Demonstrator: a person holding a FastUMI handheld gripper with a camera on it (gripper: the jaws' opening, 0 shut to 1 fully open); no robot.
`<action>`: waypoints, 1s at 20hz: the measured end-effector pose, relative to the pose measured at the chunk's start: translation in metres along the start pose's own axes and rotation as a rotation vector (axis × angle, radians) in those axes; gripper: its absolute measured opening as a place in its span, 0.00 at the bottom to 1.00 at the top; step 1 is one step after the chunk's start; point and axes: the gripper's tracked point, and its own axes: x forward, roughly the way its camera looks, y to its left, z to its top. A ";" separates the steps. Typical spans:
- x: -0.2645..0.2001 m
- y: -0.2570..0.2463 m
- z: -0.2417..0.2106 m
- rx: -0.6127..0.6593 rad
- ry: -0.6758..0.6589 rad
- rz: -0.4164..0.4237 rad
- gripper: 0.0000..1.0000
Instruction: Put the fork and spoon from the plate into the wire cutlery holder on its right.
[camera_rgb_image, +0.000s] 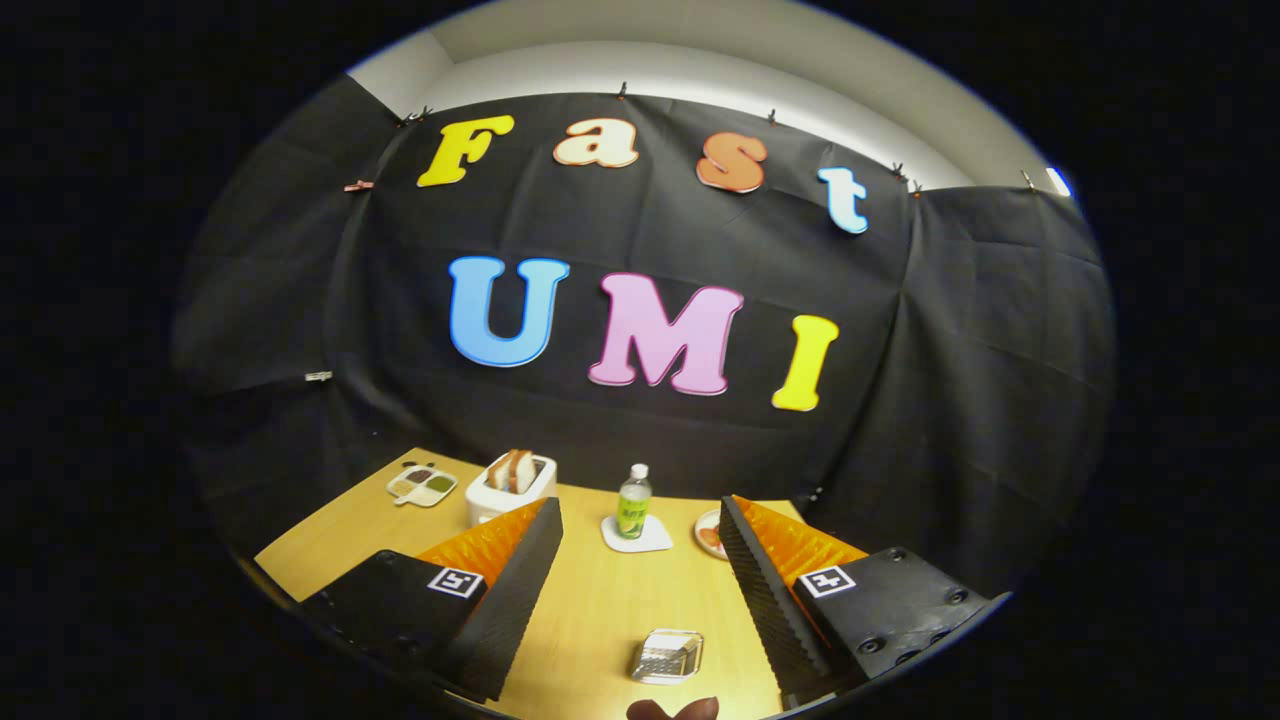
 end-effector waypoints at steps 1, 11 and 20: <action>0.001 0.014 -0.012 0.008 0.043 0.048 0.98; -0.011 0.147 -0.139 0.143 0.528 0.377 1.00; -0.011 0.219 -0.251 0.051 0.917 0.492 0.94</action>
